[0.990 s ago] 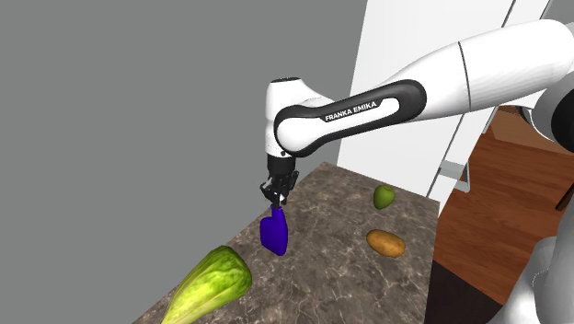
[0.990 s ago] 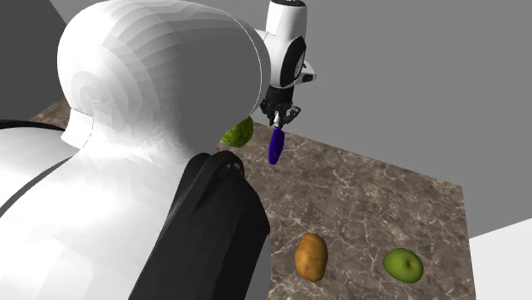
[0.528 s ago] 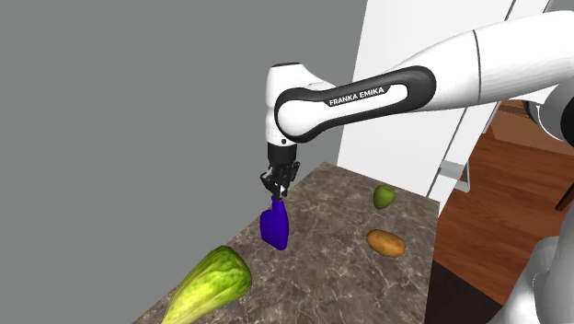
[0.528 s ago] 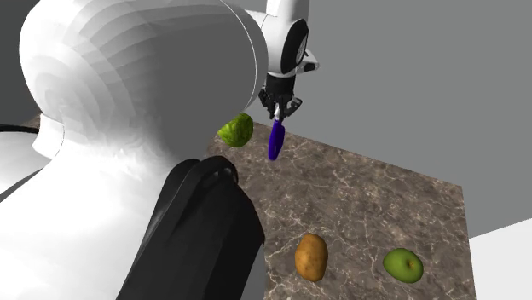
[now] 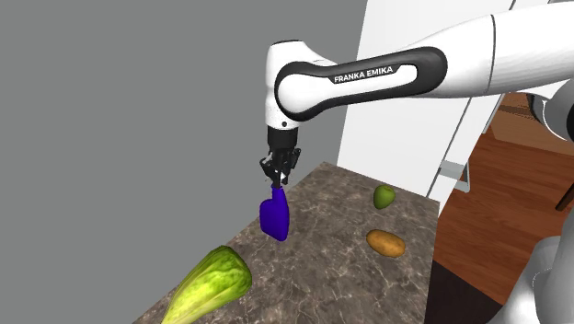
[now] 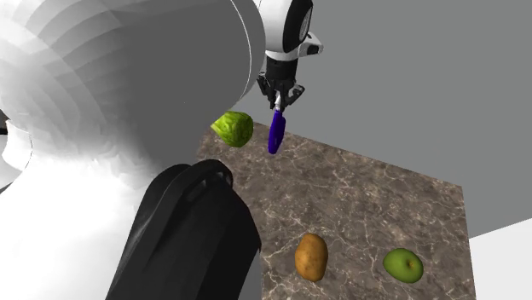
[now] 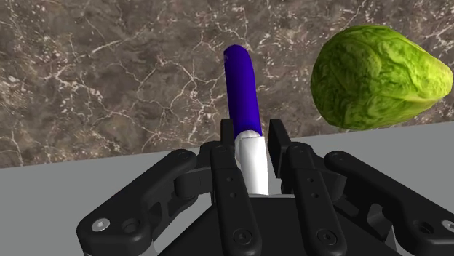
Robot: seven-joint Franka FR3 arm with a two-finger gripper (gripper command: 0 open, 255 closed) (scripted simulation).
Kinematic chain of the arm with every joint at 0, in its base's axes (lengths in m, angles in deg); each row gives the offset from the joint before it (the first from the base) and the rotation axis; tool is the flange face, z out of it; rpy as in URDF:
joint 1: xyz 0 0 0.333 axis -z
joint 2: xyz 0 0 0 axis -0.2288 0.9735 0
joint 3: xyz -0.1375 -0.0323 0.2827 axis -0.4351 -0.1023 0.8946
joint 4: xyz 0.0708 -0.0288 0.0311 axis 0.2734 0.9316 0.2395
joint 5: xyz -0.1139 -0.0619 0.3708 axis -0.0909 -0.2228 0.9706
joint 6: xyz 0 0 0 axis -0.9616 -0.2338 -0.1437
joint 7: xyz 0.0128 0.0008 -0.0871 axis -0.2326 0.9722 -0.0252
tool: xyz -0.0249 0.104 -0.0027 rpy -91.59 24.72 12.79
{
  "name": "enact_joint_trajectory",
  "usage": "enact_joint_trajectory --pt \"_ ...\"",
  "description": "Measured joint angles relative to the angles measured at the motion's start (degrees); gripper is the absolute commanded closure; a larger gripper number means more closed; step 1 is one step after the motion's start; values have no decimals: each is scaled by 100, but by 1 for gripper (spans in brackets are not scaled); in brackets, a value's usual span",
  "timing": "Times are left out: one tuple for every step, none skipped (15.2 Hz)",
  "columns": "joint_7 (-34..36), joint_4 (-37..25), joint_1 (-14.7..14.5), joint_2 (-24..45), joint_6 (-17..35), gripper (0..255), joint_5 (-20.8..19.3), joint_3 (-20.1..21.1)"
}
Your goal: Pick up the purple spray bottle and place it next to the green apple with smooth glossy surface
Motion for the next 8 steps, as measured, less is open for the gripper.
enact_joint_trajectory --pt "-2 -54 2 -24 -77 255 4 0" --pt "6 -143 -2 -32 -174 255 6 3" --pt "10 -206 -5 -41 -246 255 7 5" --pt "9 -263 -4 -52 -314 255 9 5" --pt "7 -322 -2 -61 -383 255 10 4" --pt "-1 -363 3 -79 -441 255 13 1" --pt "10 -483 -3 -48 -530 255 7 5" --pt "11 -558 -4 -46 -605 255 7 5"
